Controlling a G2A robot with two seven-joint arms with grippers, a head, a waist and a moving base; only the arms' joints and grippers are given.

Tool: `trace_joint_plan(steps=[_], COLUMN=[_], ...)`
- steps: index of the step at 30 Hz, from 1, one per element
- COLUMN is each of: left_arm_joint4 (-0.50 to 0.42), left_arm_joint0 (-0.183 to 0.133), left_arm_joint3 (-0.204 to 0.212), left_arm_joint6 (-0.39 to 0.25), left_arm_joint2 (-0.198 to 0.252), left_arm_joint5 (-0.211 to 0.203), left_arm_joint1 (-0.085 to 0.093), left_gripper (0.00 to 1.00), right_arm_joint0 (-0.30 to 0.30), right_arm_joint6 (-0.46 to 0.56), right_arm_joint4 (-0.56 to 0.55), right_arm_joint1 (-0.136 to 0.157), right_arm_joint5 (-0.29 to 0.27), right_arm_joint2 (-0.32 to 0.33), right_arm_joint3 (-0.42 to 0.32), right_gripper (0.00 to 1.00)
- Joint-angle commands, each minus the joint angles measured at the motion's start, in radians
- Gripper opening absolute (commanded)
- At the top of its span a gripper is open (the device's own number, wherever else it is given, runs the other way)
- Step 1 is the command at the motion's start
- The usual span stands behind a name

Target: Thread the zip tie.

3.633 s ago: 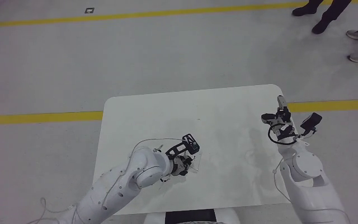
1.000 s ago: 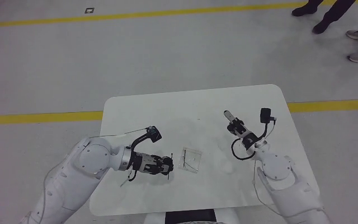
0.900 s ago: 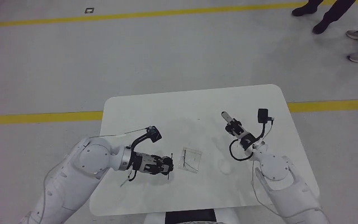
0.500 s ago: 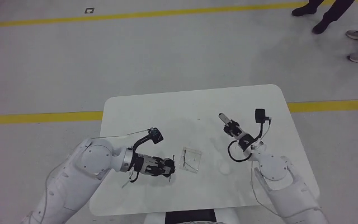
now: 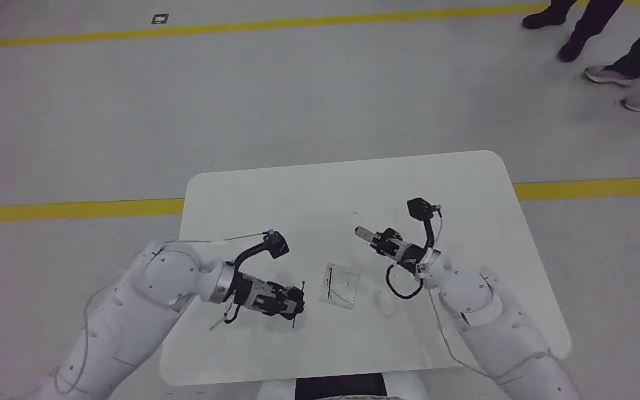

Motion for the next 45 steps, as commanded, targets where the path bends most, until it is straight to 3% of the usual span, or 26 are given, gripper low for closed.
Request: trace_joint_plan(steps=[1, 5, 10, 17, 20, 26, 31, 38, 45], left_arm_joint4=[-0.001, 0.004, -0.035, -0.063, -0.03, -0.024, -0.051, -0.06, -0.06], left_arm_joint0=[0.0, 0.002, -0.013, -0.048, -0.075, -0.077, -0.079, -0.108, -0.108], left_arm_joint3=[0.0, 0.0, 0.007, 0.021, 0.011, 0.01, 0.011, 0.022, 0.022], left_arm_joint6=[0.0, 0.023, 0.017, -0.02, -0.055, -0.053, -0.023, -0.033, -0.033], left_arm_joint2=[0.0, 0.006, 0.023, 0.055, 0.075, 0.077, 0.095, 0.12, 0.12], left_arm_joint5=[0.0, 0.002, 0.0, 0.0, 0.0, 0.0, 0.0, 0.0, 0.0], left_arm_joint1=[0.0, -0.001, 0.0, -0.001, -0.001, -0.001, -0.001, -0.001, -0.001], left_gripper=[0.0, 0.0, 0.0, 0.0, 0.0, 0.0, 0.0, 0.0, 0.0], right_arm_joint0=[-0.001, -0.002, 0.0, 0.014, 0.019, 0.019, 0.038, 0.07, 0.069], right_arm_joint6=[0.001, 0.008, 0.123, 0.311, 0.324, 0.324, 0.375, 0.437, 0.428], right_arm_joint4=[0.001, 0.003, 0.09, 0.167, 0.164, 0.164, 0.158, 0.218, 0.219], right_arm_joint1=[0.0, 0.0, 0.006, 0.017, 0.018, 0.018, 0.019, 0.019, 0.018], right_arm_joint5=[0.0, -0.022, -0.15, -0.267, -0.265, -0.265, -0.329, -0.329, -0.329], right_arm_joint2=[0.001, -0.006, -0.001, -0.007, -0.005, -0.005, -0.048, -0.096, -0.101], right_arm_joint3=[0.0, 0.001, 0.023, 0.031, 0.033, 0.033, 0.022, -0.001, -0.006], right_gripper=[1.0, 1.0, 1.0, 1.0, 1.0, 1.0, 1.0, 1.0, 1.0])
